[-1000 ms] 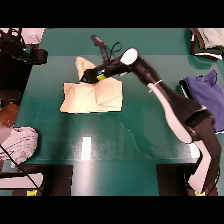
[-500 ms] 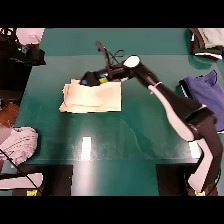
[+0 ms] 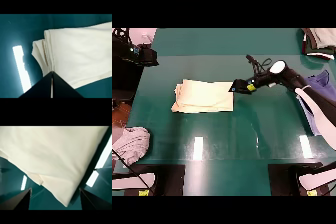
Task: Fold the shirts.
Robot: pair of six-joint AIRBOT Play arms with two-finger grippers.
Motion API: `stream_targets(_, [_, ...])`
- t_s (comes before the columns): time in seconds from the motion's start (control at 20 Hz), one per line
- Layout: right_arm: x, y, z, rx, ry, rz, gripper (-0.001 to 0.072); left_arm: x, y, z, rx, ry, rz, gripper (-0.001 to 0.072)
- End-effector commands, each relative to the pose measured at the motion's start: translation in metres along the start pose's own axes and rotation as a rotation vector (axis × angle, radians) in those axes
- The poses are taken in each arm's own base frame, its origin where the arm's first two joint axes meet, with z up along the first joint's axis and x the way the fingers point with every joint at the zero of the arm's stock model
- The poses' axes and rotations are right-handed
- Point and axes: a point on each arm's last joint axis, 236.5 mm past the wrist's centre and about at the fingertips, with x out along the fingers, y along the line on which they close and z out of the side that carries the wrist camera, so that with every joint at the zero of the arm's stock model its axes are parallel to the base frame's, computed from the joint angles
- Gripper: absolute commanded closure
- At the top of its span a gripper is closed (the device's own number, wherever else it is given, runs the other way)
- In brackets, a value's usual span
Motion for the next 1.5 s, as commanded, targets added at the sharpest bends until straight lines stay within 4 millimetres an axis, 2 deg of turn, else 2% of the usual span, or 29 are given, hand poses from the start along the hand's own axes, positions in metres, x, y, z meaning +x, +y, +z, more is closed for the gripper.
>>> stream_targets(0.0, [0.008,-0.031,-0.006,0.072,-0.055,-0.066,0.0034,0.001,-0.003,0.002,-0.004,-0.01,-0.016,0.0678])
stream_targets(0.3, [0.064,-0.007,0.001,0.169,-0.018,0.06,0.004,0.001,-0.008,0.004,-0.009,-0.019,-0.035,0.0678])
stream_targets(0.45, [0.091,0.013,0.003,0.141,0.011,0.094,0.0138,0.001,-0.008,0.003,-0.008,-0.015,-0.036,0.0678])
stream_targets(0.5, [0.097,0.018,0.003,0.127,0.015,0.098,0.0143,0.001,-0.008,0.003,-0.008,-0.015,-0.036,0.0678])
stream_targets(0.6, [0.105,0.025,0.005,0.093,0.017,0.104,0.0478,0.001,-0.008,0.003,-0.009,-0.014,-0.037,0.0678])
stream_targets(0.65, [0.105,0.029,0.006,0.048,0.01,0.106,0.0597,0.001,-0.008,0.003,-0.009,-0.014,-0.037,0.0678])
stream_targets(0.7, [0.103,0.032,0.008,0.007,0.006,0.111,0.0674,0.001,-0.009,0.002,-0.009,-0.01,-0.038,0.0678])
stream_targets(0.8, [0.091,0.034,0.015,-0.029,-0.001,0.112,0.0696,0.001,-0.011,0.001,-0.01,-0.005,-0.046,0.0678])
stream_targets(0.9, [0.062,0.025,0.032,-0.044,-0.049,0.082,0.0696,0.001,-0.019,0.003,-0.017,-0.011,-0.08,0.0678])
stream_targets(1.0, [0.015,0.004,0.051,-0.065,-0.115,0.014,0.0696,-0.001,-0.032,0.006,-0.028,-0.023,-0.136,0.0679])
stream_targets(1.1, [-0.043,-0.024,0.07,-0.064,-0.194,-0.056,0.0696,-0.002,-0.039,0.007,-0.035,-0.03,-0.166,0.0679])
stream_targets(1.3, [-0.17,-0.106,0.095,0.086,-0.413,-0.203,0.0696,-0.002,-0.039,0.008,-0.036,-0.032,-0.169,0.0679])
stream_targets(1.45, [-0.26,-0.166,0.096,0.203,-0.576,-0.288,0.0696,-0.002,-0.039,0.009,-0.036,-0.035,-0.167,0.0679])
